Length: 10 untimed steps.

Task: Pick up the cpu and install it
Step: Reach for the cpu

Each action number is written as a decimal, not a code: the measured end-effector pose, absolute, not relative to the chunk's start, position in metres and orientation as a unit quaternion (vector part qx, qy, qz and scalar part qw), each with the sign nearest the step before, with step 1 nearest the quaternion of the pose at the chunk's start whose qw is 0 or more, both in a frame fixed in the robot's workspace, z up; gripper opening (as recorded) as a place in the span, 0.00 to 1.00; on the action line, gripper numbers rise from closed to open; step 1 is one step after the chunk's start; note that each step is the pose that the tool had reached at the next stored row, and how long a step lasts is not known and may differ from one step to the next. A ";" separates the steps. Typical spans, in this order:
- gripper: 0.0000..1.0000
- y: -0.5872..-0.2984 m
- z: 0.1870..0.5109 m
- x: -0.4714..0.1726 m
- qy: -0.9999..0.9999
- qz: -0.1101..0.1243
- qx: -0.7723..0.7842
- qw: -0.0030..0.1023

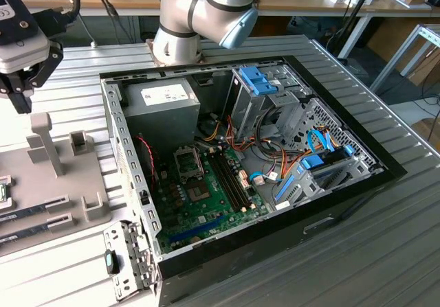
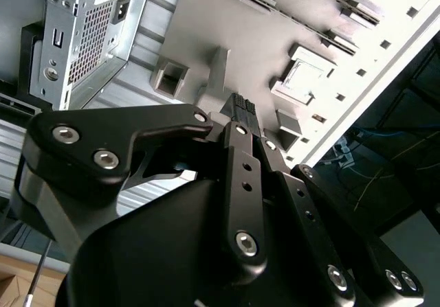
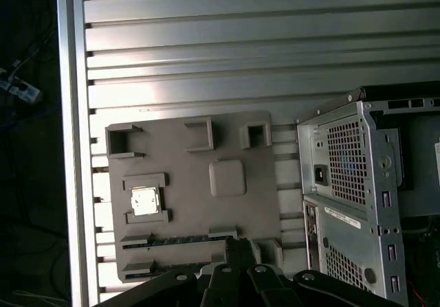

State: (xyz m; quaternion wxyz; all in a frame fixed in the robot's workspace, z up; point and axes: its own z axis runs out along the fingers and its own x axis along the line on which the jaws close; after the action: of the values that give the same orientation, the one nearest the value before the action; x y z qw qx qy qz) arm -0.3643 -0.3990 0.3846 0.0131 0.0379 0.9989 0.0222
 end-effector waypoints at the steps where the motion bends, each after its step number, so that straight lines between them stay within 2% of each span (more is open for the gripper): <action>1: 0.11 -0.399 0.384 -0.365 0.999 0.022 0.038 0.013; 10: 0.11 -0.399 0.383 -0.371 0.999 0.022 0.038 0.013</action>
State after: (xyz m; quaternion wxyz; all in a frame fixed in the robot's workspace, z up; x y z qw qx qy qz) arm -0.3710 -0.3989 0.3831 0.0130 0.0379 0.9989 0.0222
